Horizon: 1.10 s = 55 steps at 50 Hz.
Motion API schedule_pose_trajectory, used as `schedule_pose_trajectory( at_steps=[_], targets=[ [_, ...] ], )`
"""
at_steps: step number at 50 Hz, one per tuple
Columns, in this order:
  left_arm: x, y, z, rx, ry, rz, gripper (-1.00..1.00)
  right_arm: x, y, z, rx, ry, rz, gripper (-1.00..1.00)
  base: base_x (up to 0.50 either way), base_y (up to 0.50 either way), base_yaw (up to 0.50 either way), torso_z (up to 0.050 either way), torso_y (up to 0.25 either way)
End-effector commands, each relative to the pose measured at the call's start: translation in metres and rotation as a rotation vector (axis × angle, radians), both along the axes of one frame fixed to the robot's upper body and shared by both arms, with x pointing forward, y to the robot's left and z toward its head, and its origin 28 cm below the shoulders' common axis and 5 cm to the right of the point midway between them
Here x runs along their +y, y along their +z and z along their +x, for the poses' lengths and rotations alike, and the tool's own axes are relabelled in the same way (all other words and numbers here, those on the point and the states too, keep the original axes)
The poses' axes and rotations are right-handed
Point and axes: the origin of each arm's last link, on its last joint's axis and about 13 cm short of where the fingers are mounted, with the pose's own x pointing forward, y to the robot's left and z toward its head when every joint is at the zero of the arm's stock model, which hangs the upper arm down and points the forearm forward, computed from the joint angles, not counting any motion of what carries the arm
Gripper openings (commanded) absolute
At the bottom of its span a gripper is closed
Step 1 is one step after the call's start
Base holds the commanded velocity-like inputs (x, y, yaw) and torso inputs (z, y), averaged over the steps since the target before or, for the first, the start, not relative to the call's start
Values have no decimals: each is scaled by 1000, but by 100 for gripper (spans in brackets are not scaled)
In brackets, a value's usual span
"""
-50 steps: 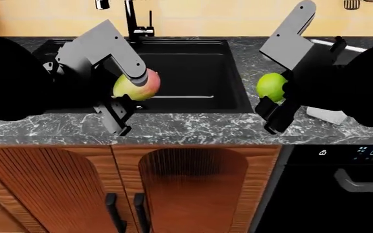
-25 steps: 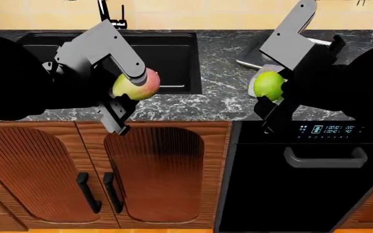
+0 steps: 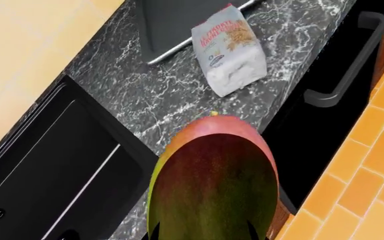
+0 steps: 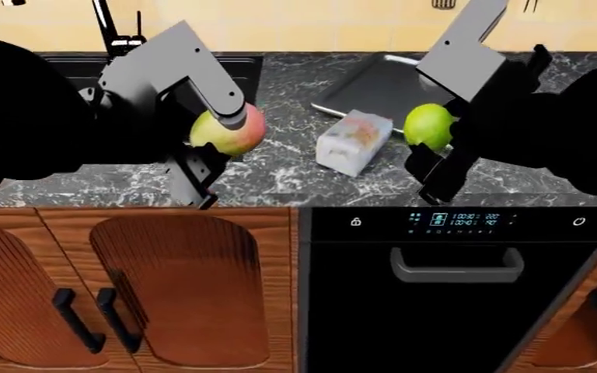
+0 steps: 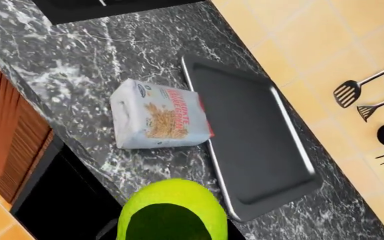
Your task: Pick up the fruits and vegetables and place them in the sink. Turn on the sink faucet to wash them. Then turn the sink off and put them in the tray.
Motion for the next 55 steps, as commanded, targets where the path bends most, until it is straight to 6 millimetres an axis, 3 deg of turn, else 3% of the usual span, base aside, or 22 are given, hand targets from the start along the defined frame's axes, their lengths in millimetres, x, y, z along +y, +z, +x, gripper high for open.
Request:
schedule_pose_trajectory(
  at_steps=[1, 55],
  targets=[
    [-1, 9, 2, -44, 12, 5, -100, 3, 5, 4, -30, 17, -5, -100, 394, -274, 0, 0, 0],
    [-6, 9, 4, -47, -10, 7, -100, 7, 4, 6, -22, 29, -19, -100, 411, -264, 0, 0, 2]
  ],
)
